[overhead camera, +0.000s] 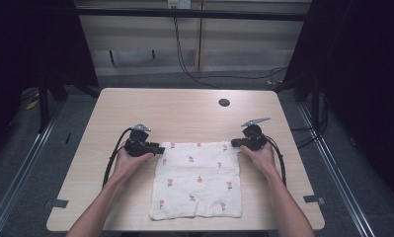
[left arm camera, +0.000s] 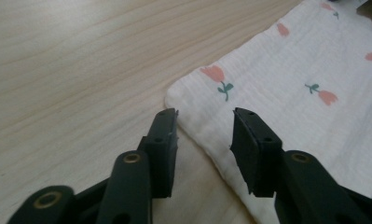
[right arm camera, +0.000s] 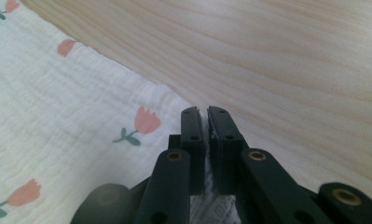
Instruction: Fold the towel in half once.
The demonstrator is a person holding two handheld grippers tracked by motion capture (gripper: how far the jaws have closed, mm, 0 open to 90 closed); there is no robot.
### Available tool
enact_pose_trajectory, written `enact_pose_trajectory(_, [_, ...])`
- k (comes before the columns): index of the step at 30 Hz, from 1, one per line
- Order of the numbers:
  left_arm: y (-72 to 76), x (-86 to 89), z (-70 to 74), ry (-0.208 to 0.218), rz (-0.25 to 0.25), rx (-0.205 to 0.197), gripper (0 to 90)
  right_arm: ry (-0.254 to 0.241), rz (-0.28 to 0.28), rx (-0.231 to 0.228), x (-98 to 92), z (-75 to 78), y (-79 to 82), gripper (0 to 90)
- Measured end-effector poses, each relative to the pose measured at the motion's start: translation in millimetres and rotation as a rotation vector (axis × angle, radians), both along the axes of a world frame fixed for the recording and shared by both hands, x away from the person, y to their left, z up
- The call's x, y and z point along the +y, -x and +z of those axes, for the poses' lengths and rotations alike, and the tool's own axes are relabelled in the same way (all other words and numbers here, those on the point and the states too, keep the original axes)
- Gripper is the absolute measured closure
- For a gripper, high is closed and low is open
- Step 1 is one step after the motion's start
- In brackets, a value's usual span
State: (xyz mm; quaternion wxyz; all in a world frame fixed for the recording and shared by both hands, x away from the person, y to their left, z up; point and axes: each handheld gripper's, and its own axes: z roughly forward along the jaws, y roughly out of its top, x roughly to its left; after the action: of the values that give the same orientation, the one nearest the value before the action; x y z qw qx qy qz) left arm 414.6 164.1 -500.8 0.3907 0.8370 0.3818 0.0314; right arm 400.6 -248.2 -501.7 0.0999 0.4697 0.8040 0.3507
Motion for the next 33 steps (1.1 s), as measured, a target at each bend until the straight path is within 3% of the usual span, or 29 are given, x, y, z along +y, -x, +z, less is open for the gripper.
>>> enact_pose_trajectory(7, [-7.7, -7.9, -2.0, -0.009, -0.003, -0.03, 60.8, -0.008, -0.001, 0.002, -0.6, -0.4, 0.0, 85.6])
enact_pose_trajectory(11, [-13.7, -10.8, -7.5, 0.043, -0.01, -0.039, 70.1, -0.02, 0.0, -0.004, -0.2, -1.4, -0.9, 85.5])
enact_pose_trajectory(14, [-13.9, -16.6, -5.2, -0.001, -0.036, -0.06, 70.7, -0.008, -0.001, -0.005, 0.9, -0.7, -0.7, 85.6])
enact_pose_trajectory(17, [-15.2, -18.0, -4.1, -0.019, -0.037, -0.068, 64.5, -0.009, 0.004, -0.006, 0.0, -0.9, -1.1, 85.6])
enact_pose_trajectory(20, [-16.3, -18.7, -4.9, -0.016, -0.034, -0.075, 65.1, -0.009, 0.005, -0.007, -0.2, -1.1, -0.9, 85.6])
enact_pose_trajectory(25, [-8.0, -25.3, -1.9, -0.07, -0.088, -0.094, 78.3, -0.004, 0.003, -0.012, 0.7, -0.7, -0.1, 85.7])
enact_pose_trajectory(30, [-9.6, -15.1, -5.9, 0.002, -0.049, -0.051, 85.9, -0.025, 0.004, -0.02, -1.5, 0.2, 1.2, 86.1])
enact_pose_trajectory(33, [-9.6, -14.3, -4.2, -0.013, -0.047, -0.051, 86.0, -0.033, 0.0, -0.019, -5.3, 3.1, 1.0, 86.3])
